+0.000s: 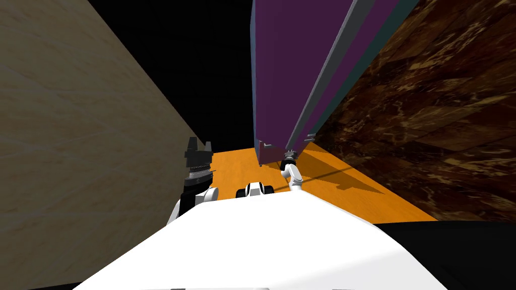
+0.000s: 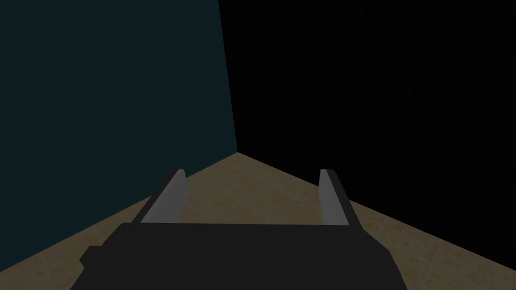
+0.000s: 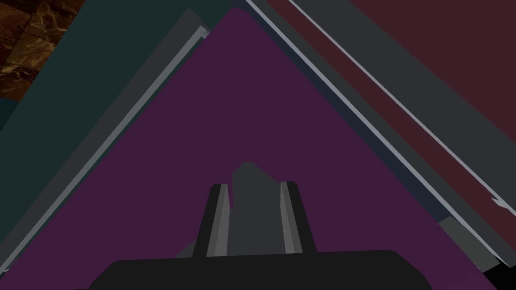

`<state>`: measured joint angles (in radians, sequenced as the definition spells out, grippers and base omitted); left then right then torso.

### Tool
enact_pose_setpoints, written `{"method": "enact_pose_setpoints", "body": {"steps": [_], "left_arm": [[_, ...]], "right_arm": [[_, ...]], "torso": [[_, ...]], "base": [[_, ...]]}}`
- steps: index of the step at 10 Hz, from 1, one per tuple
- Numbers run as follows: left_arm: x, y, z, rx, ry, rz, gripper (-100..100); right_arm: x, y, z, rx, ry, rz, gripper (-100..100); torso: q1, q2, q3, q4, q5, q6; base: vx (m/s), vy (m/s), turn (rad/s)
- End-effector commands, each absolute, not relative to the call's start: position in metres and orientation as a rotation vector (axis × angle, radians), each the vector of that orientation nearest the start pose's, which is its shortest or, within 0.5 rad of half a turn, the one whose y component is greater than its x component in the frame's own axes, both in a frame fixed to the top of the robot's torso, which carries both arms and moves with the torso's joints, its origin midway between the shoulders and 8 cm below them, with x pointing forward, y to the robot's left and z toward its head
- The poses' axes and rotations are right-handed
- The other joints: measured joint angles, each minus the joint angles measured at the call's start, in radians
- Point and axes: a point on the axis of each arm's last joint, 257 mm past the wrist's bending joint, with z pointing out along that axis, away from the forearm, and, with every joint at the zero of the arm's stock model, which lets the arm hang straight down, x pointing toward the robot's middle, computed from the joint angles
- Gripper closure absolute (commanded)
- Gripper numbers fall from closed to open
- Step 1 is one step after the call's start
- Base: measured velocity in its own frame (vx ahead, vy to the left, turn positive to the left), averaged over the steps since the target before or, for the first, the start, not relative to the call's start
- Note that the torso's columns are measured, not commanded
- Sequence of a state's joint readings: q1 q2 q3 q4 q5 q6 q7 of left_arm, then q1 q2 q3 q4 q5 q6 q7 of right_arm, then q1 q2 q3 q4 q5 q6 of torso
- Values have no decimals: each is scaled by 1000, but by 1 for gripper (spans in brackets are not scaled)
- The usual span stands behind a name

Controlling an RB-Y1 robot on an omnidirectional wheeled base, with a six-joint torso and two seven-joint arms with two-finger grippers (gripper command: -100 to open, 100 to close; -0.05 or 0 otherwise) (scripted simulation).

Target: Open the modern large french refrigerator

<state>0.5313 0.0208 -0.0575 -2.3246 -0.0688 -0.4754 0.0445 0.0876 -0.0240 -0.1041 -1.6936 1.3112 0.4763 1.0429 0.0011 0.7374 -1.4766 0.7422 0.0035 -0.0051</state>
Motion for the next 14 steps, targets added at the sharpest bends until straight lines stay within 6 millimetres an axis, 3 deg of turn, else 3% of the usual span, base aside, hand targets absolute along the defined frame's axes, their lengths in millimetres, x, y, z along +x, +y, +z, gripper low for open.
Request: {"method": "enact_pose_setpoints", "body": {"steps": [1,8,9,11,14], "left_arm": [[341,253,28,-633,666,-1346,0],[341,253,28,-633,666,-1346,0],[341,253,28,-633,666,-1346,0],[341,253,28,-632,666,-1346,0],[341,253,28,-632,666,-1345,0]], "right_arm": [[464,-426,-232,-148,1749,-1109,100],[418,-483,-222,35,1774,-1255,100],[418,-479,-222,36,1796,-1260,-100],[419,-477,-217,40,1797,-1264,-100],[422,-469,-202,55,1801,-1270,-100]], "torso": [[0,-1,0,-1,-1,3],[7,-3,-2,0,3,-2],[8,-4,-3,0,3,-4],[-13,4,2,-2,-6,4],[-4,2,1,-2,-1,9]], "base": [[37,268,-125],[40,326,-106],[6,104,-8],[-29,-73,61],[-36,-78,41]]}}
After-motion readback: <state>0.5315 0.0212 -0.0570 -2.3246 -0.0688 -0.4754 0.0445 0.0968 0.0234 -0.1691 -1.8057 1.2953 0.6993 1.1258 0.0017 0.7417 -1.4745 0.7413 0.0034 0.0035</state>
